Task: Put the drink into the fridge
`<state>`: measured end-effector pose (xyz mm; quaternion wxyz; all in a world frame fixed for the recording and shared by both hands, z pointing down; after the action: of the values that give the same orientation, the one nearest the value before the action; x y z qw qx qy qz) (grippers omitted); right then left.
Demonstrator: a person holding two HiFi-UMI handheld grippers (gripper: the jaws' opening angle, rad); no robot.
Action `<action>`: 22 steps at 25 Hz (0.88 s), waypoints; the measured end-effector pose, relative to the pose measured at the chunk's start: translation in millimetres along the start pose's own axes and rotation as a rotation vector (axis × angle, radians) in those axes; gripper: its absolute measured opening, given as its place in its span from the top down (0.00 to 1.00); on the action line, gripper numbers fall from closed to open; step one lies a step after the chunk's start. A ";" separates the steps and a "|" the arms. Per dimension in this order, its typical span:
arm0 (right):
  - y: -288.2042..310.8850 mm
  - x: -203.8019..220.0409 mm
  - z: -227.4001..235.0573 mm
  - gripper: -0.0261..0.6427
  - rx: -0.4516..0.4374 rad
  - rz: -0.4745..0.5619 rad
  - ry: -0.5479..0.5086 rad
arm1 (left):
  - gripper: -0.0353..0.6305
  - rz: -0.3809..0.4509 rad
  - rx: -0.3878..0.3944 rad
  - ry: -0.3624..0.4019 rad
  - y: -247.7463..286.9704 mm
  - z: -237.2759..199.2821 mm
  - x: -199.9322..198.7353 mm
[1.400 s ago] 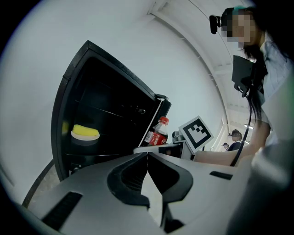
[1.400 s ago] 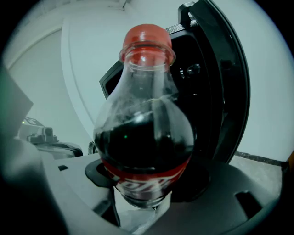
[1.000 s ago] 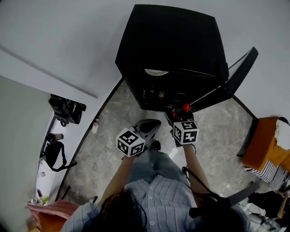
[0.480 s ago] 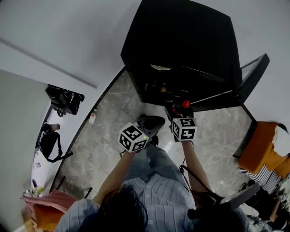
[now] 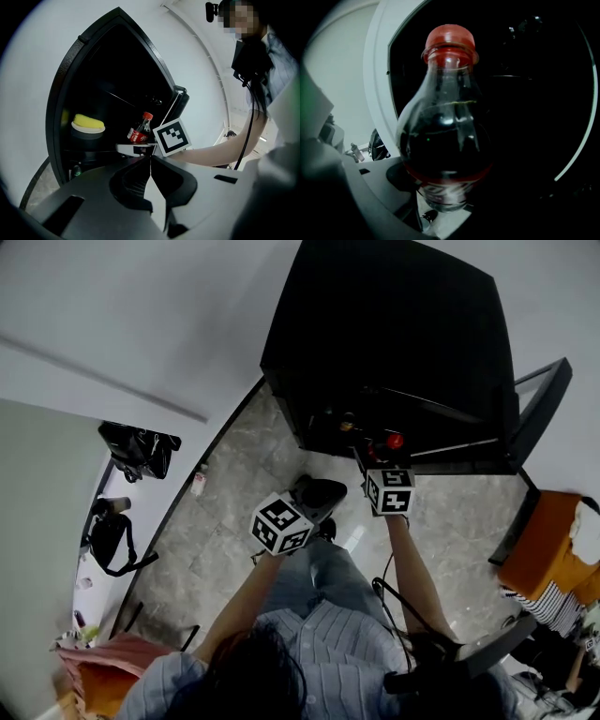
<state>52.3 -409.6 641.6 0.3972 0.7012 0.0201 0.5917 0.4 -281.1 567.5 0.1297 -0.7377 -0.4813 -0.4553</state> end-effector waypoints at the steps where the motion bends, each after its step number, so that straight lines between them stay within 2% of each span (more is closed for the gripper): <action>1: 4.4 -0.7 2.4 0.51 0.006 -0.001 -0.003 | 0.93 -0.002 -0.002 -0.002 -1.1 -2.9 0.2; 12: 41.5 2.2 23.7 0.51 0.070 -0.045 0.030 | 0.93 -0.021 -0.008 -0.025 -7.3 -25.5 0.4; 22: 80.9 -2.6 36.0 0.51 0.095 -0.074 -0.030 | 0.93 -0.042 -0.006 -0.032 -8.8 -33.9 2.8</action>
<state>46.2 -485.4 687.0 0.3854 0.7267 0.0679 0.5646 -25.1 -296.4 586.2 0.1102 -0.7349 -0.4973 -0.4477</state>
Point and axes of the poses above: the fingertips, and each gripper's own axes: y forward along the fingers, z to its right, x out of its underside, the point moved 2 cm from there along -y, backward along the fingers, and after that the axes turned 8 degrees about x, right-handed, at the moved point
